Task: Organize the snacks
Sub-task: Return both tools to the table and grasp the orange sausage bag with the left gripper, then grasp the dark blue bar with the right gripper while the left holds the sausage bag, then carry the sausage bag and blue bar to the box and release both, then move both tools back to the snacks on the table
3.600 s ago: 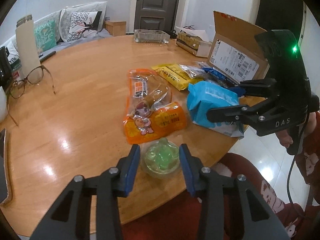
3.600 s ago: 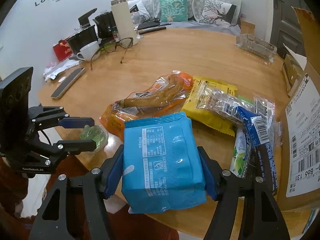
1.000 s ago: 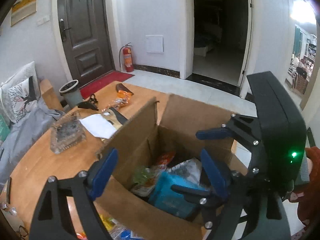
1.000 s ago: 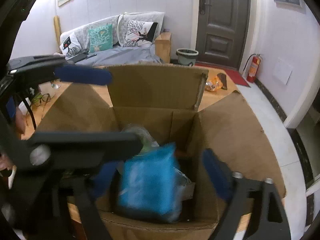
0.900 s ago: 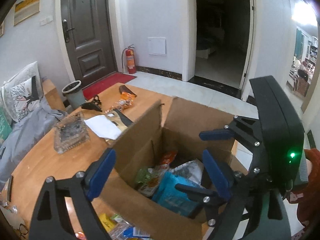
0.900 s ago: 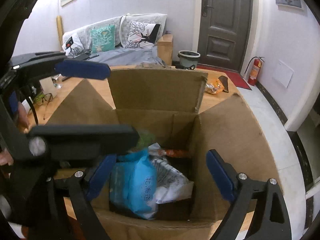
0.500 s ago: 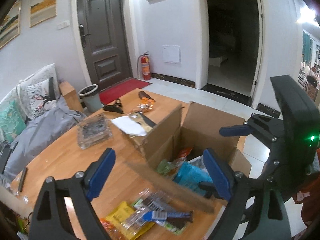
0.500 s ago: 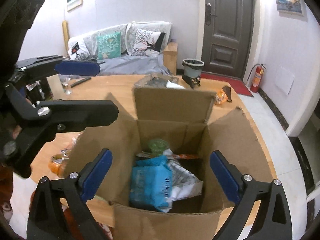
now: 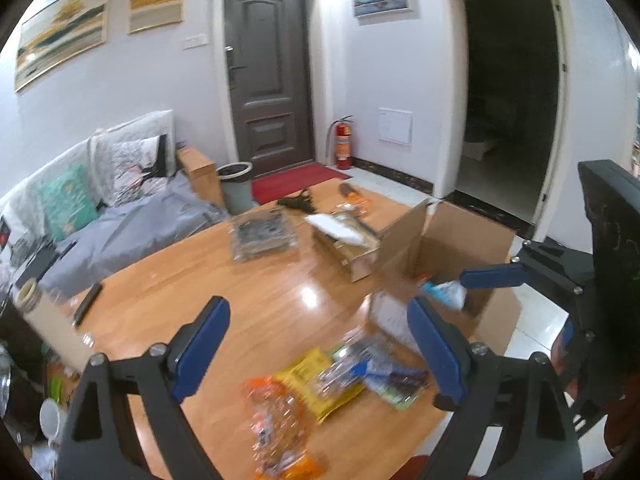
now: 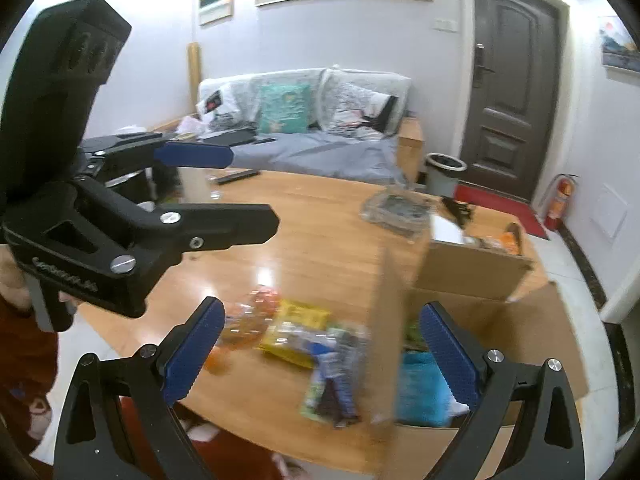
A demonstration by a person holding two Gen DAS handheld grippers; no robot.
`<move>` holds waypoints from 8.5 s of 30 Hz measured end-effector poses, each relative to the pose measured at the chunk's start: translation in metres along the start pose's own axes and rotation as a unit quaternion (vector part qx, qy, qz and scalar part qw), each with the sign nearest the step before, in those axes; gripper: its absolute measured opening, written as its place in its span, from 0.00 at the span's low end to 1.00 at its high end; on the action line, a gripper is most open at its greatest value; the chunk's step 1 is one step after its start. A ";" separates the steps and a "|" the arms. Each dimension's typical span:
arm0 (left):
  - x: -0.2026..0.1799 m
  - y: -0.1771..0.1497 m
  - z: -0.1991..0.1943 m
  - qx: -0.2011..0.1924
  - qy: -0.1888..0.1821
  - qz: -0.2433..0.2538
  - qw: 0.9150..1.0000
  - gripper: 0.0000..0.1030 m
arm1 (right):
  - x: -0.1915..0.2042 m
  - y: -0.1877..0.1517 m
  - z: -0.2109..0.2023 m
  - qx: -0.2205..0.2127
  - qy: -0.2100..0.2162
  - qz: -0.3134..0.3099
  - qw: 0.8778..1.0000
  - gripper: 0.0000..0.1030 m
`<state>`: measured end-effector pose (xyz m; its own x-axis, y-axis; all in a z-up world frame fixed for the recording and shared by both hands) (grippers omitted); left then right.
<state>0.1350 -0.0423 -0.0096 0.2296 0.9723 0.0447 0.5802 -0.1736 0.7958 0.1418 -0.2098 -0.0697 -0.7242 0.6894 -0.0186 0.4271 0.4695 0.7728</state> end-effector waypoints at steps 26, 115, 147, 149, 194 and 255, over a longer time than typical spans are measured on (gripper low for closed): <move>0.043 -0.205 0.114 0.138 0.015 -0.092 0.986 0.86 | 0.032 -0.116 0.104 0.093 0.039 0.030 0.994 0.95; 0.077 -0.228 0.108 0.149 0.058 -0.097 0.982 0.61 | -0.002 -0.113 0.128 0.039 -0.015 0.106 0.993 0.15; 0.009 -0.008 0.012 -0.045 0.027 0.014 0.999 0.58 | -0.038 0.022 -0.007 -0.059 -0.015 0.049 0.997 0.15; -0.017 0.013 0.018 -0.053 0.003 0.030 0.998 0.58 | -0.061 0.017 -0.018 -0.055 -0.032 0.059 0.996 0.15; -0.153 0.047 0.138 0.050 -0.052 0.098 0.993 0.84 | -0.177 -0.086 0.021 0.079 -0.097 0.059 0.990 0.75; 0.012 0.002 -0.012 -0.037 0.000 -0.013 0.999 0.97 | -0.042 0.008 -0.019 0.005 0.014 0.069 0.998 0.37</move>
<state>0.1300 -0.0289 -0.0004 0.2155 0.9762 0.0231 0.5272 -0.1362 0.8387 0.1654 -0.2452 -0.0507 -0.6730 0.7322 0.1046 0.5291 0.3777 0.7599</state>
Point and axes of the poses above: each gripper's, at about its wrist camera, not at the fingertips, and z roughly the way its jaws point, x to its left, y to its top, the point moved 8 cm from there along z, roughly the way its jaws point, and after that the axes turned 3 degrees about x, right-handed, at the moved point
